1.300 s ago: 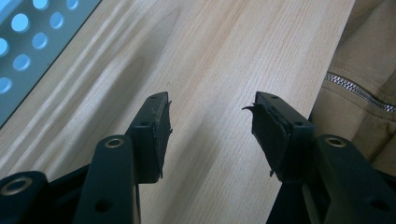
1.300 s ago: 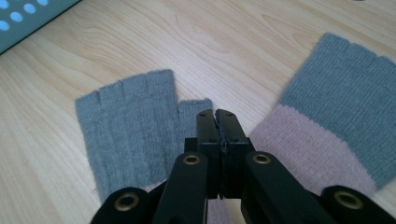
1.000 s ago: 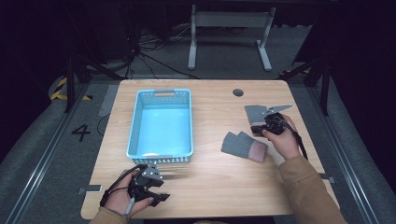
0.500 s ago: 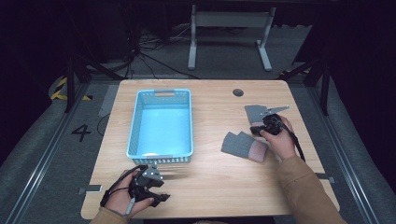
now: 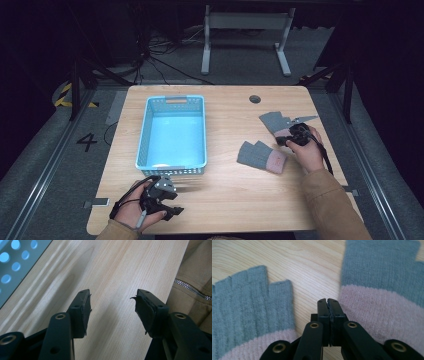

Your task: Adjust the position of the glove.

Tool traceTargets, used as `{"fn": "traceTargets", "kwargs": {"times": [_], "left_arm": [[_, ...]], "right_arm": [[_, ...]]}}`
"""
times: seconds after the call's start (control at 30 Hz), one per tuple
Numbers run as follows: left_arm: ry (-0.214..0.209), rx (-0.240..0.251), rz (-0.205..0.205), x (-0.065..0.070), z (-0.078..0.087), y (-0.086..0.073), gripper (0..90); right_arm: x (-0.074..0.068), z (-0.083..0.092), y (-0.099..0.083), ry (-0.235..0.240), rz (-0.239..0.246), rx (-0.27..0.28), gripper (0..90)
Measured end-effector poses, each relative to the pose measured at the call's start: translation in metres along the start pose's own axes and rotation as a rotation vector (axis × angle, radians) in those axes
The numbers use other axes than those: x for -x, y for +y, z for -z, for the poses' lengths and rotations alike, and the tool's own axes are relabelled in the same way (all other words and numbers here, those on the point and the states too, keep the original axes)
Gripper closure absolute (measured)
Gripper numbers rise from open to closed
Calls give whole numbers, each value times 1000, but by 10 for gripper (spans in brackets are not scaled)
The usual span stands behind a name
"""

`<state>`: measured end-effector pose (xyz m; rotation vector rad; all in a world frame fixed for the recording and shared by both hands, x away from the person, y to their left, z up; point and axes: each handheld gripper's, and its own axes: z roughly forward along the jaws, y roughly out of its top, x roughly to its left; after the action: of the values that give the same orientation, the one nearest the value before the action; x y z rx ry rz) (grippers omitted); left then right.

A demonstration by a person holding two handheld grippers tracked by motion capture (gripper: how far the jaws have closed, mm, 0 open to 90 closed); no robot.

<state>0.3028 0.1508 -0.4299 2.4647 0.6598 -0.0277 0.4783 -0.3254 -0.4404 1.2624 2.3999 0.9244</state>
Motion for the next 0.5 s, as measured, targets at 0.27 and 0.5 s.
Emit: {"fn": "traceTargets", "kwargs": {"times": [0.27, 0.5], "left_arm": [[-6, -7, 0, -1, -2, 2, 466], [-4, -6, 2, -1, -1, 1, 465]], "right_arm": [[10, 5, -6, -21, -31, -2, 900], [5, 9, 0, -32, -12, 4, 891]]}}
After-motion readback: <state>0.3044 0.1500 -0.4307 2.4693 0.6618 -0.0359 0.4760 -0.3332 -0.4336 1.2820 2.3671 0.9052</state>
